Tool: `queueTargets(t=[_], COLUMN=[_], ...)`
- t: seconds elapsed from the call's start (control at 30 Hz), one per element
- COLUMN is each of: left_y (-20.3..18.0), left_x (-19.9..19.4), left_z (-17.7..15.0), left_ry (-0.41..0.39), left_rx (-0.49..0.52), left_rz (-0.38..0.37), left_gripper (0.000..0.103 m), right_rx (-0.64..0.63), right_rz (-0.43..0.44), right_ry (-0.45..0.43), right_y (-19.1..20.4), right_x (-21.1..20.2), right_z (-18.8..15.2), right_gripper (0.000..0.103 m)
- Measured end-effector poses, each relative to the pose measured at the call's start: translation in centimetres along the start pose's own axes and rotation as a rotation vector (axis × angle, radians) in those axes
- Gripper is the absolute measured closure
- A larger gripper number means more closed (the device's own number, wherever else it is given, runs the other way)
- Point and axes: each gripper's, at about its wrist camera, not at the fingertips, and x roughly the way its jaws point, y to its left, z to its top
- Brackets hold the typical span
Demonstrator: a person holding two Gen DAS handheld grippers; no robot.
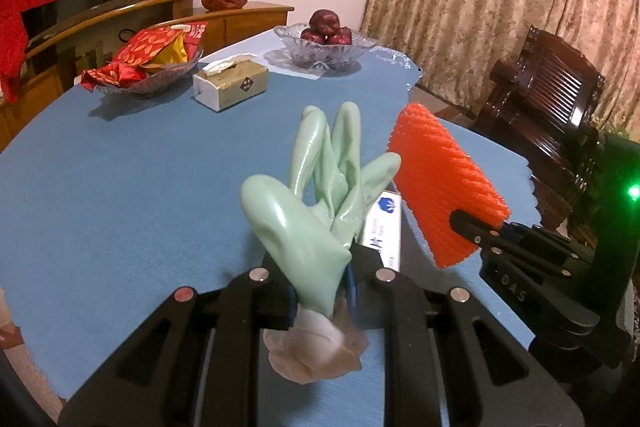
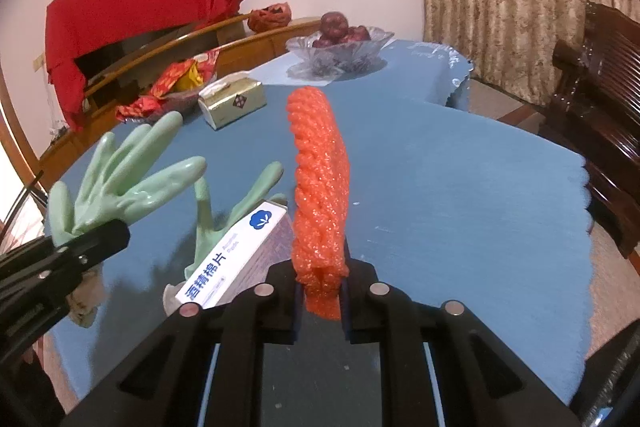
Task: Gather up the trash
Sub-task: 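Grasp the orange mesh net with the right tool while the left tool holds the glove, then carry the glove and orange net over the trash bin and open both tools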
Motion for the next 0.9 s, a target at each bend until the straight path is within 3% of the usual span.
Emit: queueTargets(t=[0.9], left_y=[-11.2], left_x=[-7.1], left_z=[-2.0], left_ry=[-0.045], left_rx=[0.133], left_rz=[-0.166], left_gripper=[0.086], right_rx=[0.083], right_rz=[-0.119], right_ry=[-0.163], right_y=[-5.4], right_x=[-15.9], right_z=[-2.6], right_gripper=[0.088])
